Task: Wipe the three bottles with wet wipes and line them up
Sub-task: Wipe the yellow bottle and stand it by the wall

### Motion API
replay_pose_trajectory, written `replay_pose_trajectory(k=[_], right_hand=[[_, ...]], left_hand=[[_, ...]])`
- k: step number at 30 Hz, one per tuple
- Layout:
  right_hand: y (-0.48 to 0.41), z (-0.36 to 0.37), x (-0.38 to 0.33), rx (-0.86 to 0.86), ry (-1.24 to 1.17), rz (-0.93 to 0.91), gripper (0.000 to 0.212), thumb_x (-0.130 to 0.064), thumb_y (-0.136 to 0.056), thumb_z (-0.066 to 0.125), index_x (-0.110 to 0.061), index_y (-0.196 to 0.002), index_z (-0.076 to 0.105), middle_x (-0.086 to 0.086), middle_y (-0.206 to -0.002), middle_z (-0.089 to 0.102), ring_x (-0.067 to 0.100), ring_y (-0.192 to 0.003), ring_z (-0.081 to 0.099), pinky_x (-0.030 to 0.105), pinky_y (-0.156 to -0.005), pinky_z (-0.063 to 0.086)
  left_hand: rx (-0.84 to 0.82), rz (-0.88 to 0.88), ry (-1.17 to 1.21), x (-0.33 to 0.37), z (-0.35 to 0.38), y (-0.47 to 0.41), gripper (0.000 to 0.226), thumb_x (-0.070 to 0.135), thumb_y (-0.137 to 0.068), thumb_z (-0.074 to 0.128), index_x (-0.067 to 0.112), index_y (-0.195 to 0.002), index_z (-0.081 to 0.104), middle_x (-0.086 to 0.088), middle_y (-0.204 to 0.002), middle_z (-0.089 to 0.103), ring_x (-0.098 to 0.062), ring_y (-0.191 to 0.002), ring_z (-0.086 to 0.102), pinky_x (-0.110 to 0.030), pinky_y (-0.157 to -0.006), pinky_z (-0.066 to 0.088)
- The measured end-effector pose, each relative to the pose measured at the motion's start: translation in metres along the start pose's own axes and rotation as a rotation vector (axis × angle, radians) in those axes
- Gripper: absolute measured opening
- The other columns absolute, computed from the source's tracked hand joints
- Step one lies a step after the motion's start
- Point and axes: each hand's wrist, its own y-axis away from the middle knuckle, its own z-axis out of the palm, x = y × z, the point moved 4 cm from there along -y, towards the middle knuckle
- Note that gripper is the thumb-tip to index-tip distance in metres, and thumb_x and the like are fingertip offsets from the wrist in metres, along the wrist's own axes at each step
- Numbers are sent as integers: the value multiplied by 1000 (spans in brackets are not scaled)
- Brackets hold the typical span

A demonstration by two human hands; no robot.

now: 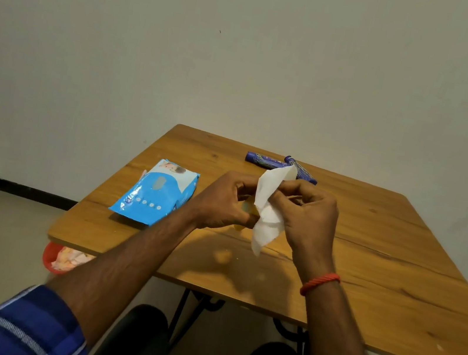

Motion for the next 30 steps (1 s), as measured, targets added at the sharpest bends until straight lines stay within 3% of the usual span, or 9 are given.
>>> replay_pose_trajectory(k=[2, 7, 10, 15, 18, 26, 30], right_hand=[[-8, 0, -2, 20, 17, 40, 12, -10, -78, 79, -12, -89, 78, -5, -88, 72, 4, -80, 66, 21, -64, 52], [-12, 3, -7, 65, 45, 27, 8, -11, -82, 77, -13, -89, 76, -4, -87, 70, 1, -76, 63, 8, -55, 47], [0, 4, -3, 2, 95, -6, 9, -15, -82, 77, -15, -91, 76, -5, -93, 72, 1, -82, 65, 12, -61, 50], [20, -9, 16, -151, 97, 103, 7, -13, -78, 79, -17, -82, 75, -8, -91, 73, 4, -85, 67, 25, -69, 56], [15, -10, 16, -126, 38, 153, 9, -10, -78, 79, -18, -78, 74, -4, -89, 73, 10, -87, 69, 30, -73, 58], [-13, -3, -2, 62, 31, 93, 4, -11, -79, 78, -14, -80, 74, -8, -79, 69, 1, -74, 64, 17, -62, 49], [-5, -1, 3, 46, 31, 89, 5, -12, -83, 76, -15, -84, 73, -13, -81, 66, 1, -77, 63, 20, -65, 53]], left_hand=[[-9, -5, -5, -1, 1, 1, 58, 1, -72, 85, 27, -120, 65, 20, -110, 68, -3, -112, 63, -19, -96, 51], [23, -12, -4, -6, 4, 0, 55, 1, -71, 84, 19, -120, 68, 5, -115, 72, -14, -113, 65, -41, -105, 50], [52, -24, 2, -9, 1, 1, 52, 2, -71, 85, 27, -114, 69, 11, -110, 72, -9, -110, 66, -42, -103, 52], [33, -59, -61, -18, 3, 5, 70, 8, -70, 88, 17, -134, 62, 5, -128, 67, -12, -121, 60, -43, -107, 49], [25, -77, -33, -19, 9, 5, 69, 6, -70, 87, 15, -134, 63, 3, -129, 67, -14, -123, 59, -46, -108, 47], [12, -58, -53, -6, 11, 4, 60, 2, -72, 84, 21, -125, 65, 14, -114, 68, -9, -115, 62, -23, -99, 47], [72, -76, -28, -6, 9, 4, 62, 5, -70, 87, 22, -126, 65, 18, -113, 67, -10, -113, 63, -23, -95, 49]])
